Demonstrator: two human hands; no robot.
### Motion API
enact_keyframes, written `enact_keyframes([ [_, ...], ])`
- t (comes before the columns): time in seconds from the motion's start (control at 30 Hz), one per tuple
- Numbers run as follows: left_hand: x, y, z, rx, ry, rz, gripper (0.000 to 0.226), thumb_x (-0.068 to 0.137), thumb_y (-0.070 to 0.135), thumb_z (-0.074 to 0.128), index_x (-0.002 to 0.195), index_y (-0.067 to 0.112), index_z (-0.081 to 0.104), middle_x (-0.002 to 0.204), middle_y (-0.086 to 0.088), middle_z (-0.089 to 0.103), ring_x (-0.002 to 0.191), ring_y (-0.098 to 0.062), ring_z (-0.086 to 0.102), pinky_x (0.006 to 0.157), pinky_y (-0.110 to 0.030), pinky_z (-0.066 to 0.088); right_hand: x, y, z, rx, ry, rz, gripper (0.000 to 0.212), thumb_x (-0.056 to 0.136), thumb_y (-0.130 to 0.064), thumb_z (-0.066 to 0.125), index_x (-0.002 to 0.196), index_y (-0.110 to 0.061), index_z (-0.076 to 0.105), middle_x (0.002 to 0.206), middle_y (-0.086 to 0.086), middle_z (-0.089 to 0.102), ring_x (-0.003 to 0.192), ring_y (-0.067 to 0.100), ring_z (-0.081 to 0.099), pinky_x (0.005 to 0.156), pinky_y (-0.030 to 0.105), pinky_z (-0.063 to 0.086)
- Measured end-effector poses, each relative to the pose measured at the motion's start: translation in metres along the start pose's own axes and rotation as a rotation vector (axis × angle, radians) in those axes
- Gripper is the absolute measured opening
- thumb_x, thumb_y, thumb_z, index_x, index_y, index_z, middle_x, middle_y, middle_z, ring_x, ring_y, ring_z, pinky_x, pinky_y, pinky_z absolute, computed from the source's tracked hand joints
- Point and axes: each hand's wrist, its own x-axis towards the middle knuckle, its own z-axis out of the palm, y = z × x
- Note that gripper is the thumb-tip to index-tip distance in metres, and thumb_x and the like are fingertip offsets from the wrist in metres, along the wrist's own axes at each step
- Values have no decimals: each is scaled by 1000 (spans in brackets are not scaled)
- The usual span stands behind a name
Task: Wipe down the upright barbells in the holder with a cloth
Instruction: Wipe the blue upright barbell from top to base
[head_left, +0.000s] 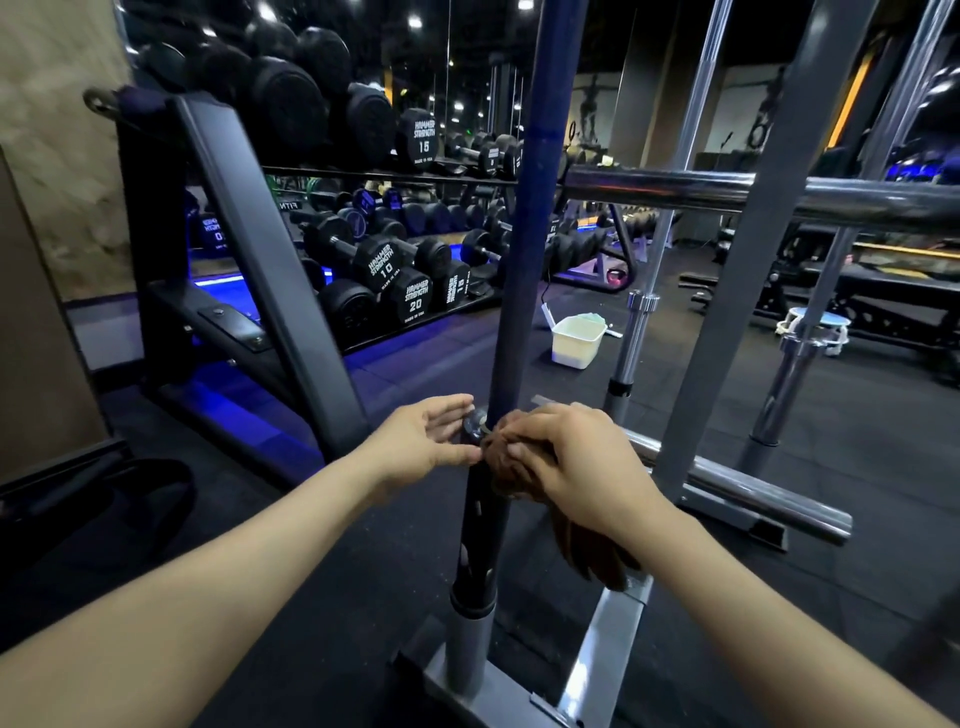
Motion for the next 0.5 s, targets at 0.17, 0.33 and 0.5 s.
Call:
enact_keyframes([
  [0.17, -4, 2, -2, 12, -16, 25, 64, 80, -9, 66, 137, 9, 45, 138, -3, 50, 125, -9, 47, 98, -18, 40, 10, -7, 1, -56, -61, -11, 21, 92, -26, 54, 104, -27, 71, 97, 2, 69, 93, 31, 59, 82, 38, 45],
  [0.33, 1, 2, -2, 37, -2, 30, 61, 80, -6, 68, 136, 9, 47, 136, -4, 53, 121, -9, 50, 99, -19, 40, 0, 7, -17, -34, -107, -26, 22, 87, -22, 55, 101, -27, 72, 98, 1, 73, 96, 30, 63, 85, 36, 47],
  [0.5, 2, 1, -2, 8, -9, 34, 61, 80, -9, 66, 136, 2, 45, 135, -11, 53, 125, -18, 51, 88, -9, 44, 23, -12, 1, -54, -122, -37, 25, 87, -30, 49, 99, -25, 71, 95, 3, 72, 94, 34, 61, 79, 38, 48],
])
